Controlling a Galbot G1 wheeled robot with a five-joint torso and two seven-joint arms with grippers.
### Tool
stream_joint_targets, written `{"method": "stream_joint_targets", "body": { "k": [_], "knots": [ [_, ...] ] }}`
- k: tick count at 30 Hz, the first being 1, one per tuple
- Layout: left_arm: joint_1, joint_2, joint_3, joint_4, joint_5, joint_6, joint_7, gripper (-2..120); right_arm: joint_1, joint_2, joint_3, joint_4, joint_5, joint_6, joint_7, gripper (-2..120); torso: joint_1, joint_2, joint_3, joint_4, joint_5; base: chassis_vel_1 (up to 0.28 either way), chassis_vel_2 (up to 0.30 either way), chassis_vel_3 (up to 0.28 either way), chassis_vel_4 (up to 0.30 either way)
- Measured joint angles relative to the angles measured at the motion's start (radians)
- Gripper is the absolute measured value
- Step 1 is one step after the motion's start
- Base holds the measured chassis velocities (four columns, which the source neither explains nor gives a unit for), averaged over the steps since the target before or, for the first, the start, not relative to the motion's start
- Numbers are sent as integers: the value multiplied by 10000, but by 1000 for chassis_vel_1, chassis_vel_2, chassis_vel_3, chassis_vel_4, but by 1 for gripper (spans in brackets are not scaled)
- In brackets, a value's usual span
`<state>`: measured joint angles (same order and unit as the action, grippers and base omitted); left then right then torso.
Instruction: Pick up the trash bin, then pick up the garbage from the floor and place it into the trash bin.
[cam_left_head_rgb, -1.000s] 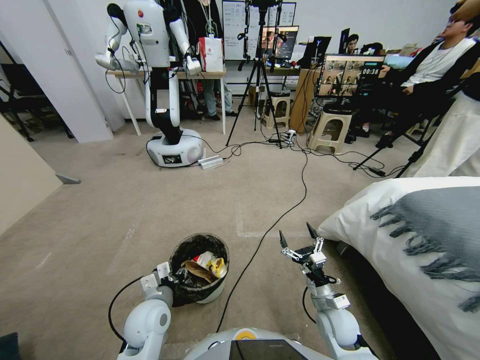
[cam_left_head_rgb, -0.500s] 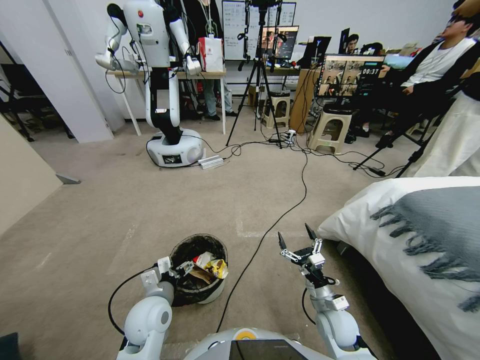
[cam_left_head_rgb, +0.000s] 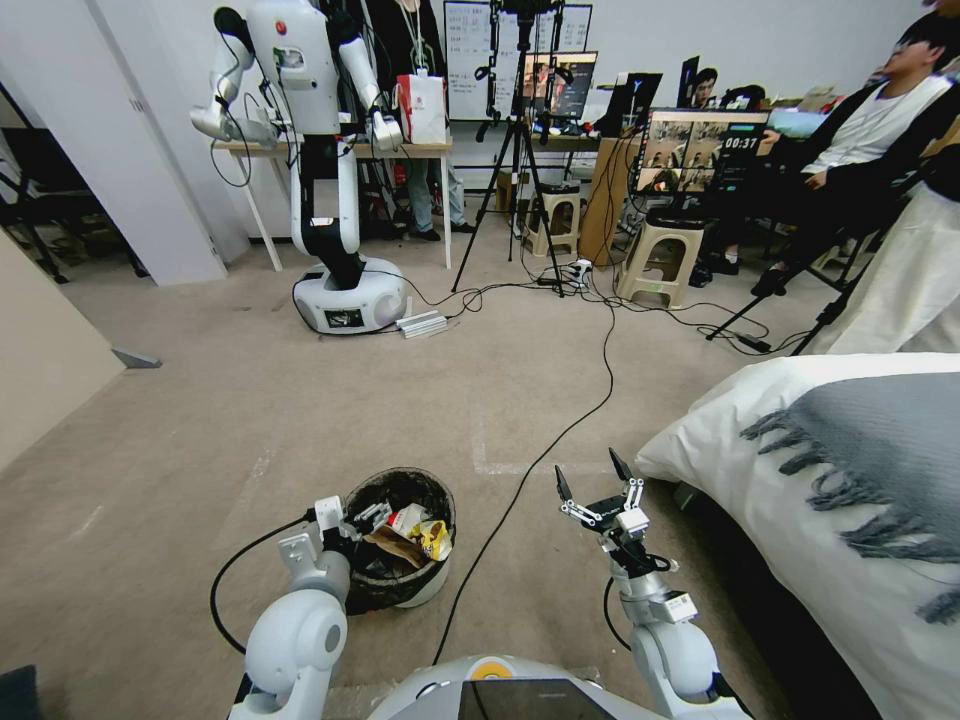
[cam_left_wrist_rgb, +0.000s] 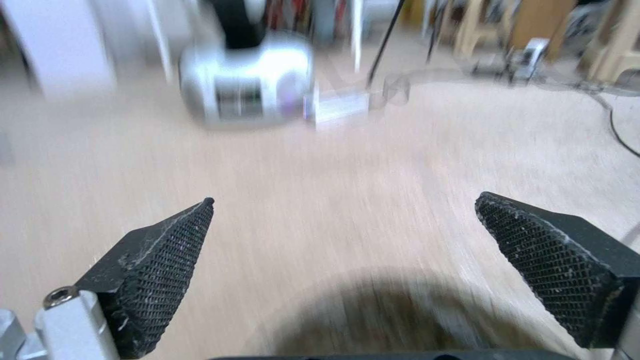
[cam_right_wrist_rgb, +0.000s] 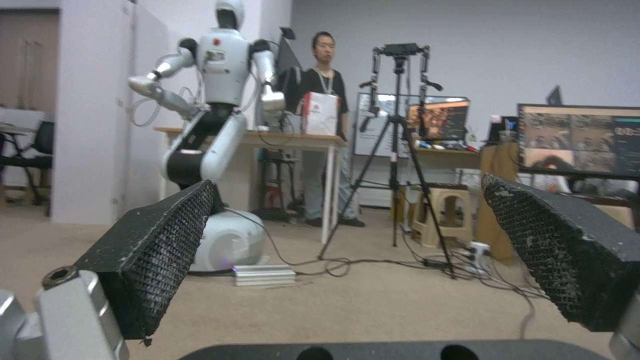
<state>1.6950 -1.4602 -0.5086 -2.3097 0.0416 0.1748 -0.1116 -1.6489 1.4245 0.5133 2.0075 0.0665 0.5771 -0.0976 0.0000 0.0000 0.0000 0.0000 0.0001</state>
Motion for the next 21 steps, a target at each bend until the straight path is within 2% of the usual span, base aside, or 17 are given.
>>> {"method": "stream_joint_targets", "body": {
  "k": [1,2,4,5,8,21],
  "knots": [
    [28,-2,2,46,357,-377,103,100,-44,34,-7,91,-173,-52,174,100,0,0,0,0,-1,0,0,0,0],
    [28,-2,2,46,357,-377,103,100,-44,34,-7,91,-173,-52,174,100,0,0,0,0,-1,0,0,0,0],
    [146,-8,58,130,1113,-1608,242,100,-253,159,-67,435,-656,-257,697,100,0,0,0,0,-1,0,0,0,0],
    [146,-8,58,130,1113,-1608,242,100,-253,159,-67,435,-656,-257,697,100,0,0,0,0,-1,0,0,0,0],
    [273,-8,116,277,1678,-2708,120,100,-475,318,-248,847,-970,-827,1384,100,0,0,0,0,-2,0,0,0,0],
    [331,26,191,401,1743,-3063,-709,100,-569,552,-321,937,-1180,-1209,1962,100,0,0,0,0,-1,0,0,0,0]
  ]
}}
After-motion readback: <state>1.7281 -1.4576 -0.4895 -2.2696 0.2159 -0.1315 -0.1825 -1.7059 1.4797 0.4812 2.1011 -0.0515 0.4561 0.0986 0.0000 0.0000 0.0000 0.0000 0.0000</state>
